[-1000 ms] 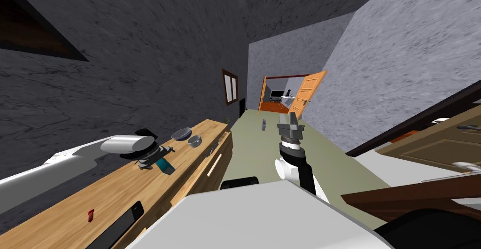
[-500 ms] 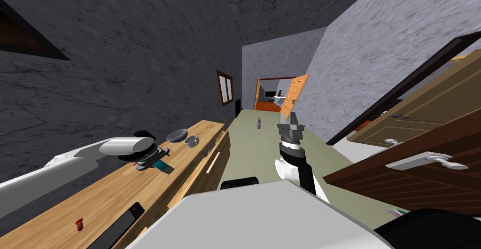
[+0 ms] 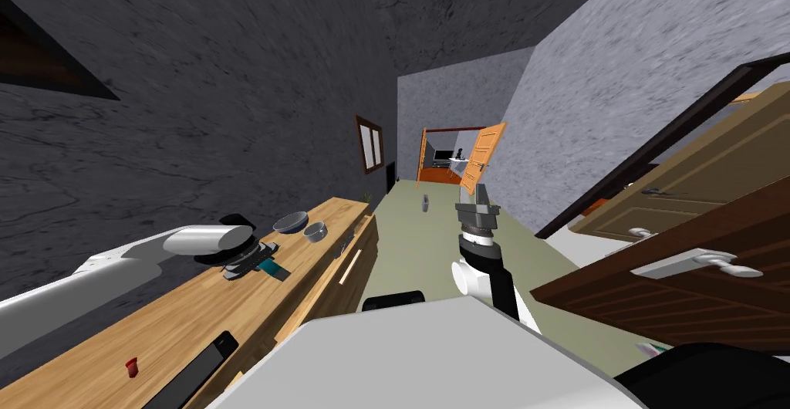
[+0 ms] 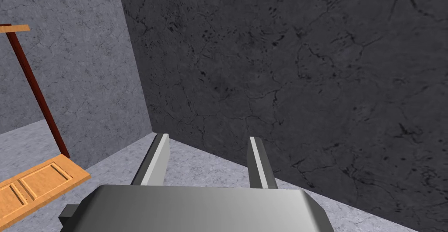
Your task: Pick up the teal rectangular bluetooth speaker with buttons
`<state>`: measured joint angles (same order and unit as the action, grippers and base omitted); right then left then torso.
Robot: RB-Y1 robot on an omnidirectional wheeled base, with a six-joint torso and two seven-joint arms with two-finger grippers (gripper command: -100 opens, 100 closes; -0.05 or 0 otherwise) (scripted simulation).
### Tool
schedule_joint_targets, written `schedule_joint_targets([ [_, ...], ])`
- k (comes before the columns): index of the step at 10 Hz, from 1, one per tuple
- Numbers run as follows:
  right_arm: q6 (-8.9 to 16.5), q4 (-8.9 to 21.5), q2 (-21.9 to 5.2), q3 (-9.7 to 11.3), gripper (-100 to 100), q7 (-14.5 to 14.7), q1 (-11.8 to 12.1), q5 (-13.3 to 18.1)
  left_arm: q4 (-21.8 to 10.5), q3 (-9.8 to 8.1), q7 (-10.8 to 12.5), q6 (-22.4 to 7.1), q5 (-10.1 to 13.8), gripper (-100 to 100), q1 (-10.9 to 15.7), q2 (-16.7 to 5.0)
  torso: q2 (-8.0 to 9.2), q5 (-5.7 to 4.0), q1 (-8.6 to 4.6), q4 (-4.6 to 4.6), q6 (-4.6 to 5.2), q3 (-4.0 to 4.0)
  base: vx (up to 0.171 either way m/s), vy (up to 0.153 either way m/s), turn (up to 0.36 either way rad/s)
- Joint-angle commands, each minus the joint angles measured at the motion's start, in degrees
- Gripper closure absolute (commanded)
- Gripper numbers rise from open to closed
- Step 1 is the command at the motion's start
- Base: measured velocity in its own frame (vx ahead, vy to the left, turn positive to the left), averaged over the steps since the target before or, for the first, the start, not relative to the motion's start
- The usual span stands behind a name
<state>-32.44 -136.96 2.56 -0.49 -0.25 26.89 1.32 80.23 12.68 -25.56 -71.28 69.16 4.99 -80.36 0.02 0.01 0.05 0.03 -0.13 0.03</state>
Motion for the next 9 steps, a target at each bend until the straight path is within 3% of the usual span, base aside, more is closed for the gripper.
schedule_joint_targets([
  [1, 0.0, 0.0, 0.0, 0.0, 0, 0.0, 0.0, 0.0, 0.86, -0.21, -0.71, 0.13, 0.56, 100, -0.25, -0.59, 0.0, 0.0, 0.0, 0.0, 0.0, 0.0, 0.066, -0.014, 0.345],
  [6, -0.01, -0.01, 0.0, 0.0, 0, 0.0, 0.02, 0.0, 7.71, -0.41, -3.13, 0.18, 2.87, 100, -1.12, -3.39, -0.46, -0.07, -0.19, -0.07, -0.03, -0.25, 0.14, -0.034, 0.295],
  [8, -0.01, -0.01, 0.0, 0.0, 0, 0.0, 0.02, 0.0, 7.84, -0.3, -3.13, 0.15, 2.82, 100, -0.98, -3.36, -0.52, -0.1, -0.27, -0.08, -0.04, -0.28, 0.111, -0.05, 0.173],
  [9, 0.0, 0.0, 0.0, 0.0, 0, 0.0, 0.0, 0.0, 7.95, -0.29, -3.27, 0.14, 2.86, 0, -0.99, -3.41, -0.34, -0.08, -0.17, -0.06, 0.04, -0.2, 0.011, -0.007, -0.011],
])
